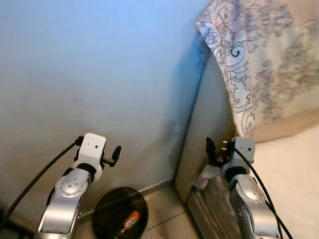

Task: Clean up the room

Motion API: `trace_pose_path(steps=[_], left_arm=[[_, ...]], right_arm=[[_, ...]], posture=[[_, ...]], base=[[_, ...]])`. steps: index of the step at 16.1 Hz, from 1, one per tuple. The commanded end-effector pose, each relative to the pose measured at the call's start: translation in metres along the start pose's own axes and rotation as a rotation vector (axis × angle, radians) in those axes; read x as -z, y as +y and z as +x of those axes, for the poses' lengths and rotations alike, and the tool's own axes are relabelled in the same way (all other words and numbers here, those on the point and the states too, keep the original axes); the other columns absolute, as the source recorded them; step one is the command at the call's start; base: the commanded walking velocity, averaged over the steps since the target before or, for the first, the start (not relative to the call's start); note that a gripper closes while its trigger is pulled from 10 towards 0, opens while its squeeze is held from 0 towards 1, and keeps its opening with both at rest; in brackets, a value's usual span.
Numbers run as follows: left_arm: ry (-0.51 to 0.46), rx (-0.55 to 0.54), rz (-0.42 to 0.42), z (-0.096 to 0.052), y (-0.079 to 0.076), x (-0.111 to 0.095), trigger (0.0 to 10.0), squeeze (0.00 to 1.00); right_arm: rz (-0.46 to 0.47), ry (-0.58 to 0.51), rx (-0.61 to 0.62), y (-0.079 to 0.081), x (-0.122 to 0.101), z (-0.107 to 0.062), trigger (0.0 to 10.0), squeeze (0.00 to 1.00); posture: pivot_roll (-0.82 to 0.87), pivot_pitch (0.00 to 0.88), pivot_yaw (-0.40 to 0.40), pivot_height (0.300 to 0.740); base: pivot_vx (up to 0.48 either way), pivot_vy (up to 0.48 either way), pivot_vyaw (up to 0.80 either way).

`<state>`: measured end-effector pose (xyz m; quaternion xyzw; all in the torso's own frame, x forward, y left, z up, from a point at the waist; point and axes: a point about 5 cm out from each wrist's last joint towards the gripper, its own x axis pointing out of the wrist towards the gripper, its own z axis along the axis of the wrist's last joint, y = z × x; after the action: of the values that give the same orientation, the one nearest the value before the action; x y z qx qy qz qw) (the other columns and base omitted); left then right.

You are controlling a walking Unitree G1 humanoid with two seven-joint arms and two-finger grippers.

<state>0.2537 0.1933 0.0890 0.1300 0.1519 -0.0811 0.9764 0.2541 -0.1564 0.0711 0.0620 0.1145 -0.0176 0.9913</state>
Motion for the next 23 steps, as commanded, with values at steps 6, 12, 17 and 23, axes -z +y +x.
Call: trace_pose_path(steps=[6,12,17,23], left_arm=[[-0.049,0.003,0.013,-0.0036,-0.0063,-0.017,10.0,0.0],[-0.049,-0.006,-0.003,-0.0034,-0.0049,-0.0172,10.0,0.0],[-0.047,-0.013,-0.007,-0.0028,-0.0036,-0.0158,10.0,0.0],[-0.048,-0.008,0.018,-0.003,-0.0038,-0.0137,10.0,0.0]], right_arm=[[0.004,-0.038,-0.002,0.0018,-0.0043,0.0015,10.0,1.0],[-0.008,-0.066,0.007,-0.0015,-0.0063,0.0008,10.0,1.0],[-0.016,-0.084,0.021,-0.0016,-0.0085,0.0012,10.0,1.0],[-0.023,-0.082,0.024,-0.0017,-0.0079,0.0011,10.0,1.0]], posture=[[0.0,0.0,-0.003,0.74],[0.0,0.0,-0.003,0.74],[0.0,0.0,-0.003,0.74],[0.0,0.0,-0.003,0.74]], base=[[0.0,-0.16,-0.78],[0.0,0.0,-0.78],[0.0,0.0,-0.78],[0.0,0.0,-0.78]])
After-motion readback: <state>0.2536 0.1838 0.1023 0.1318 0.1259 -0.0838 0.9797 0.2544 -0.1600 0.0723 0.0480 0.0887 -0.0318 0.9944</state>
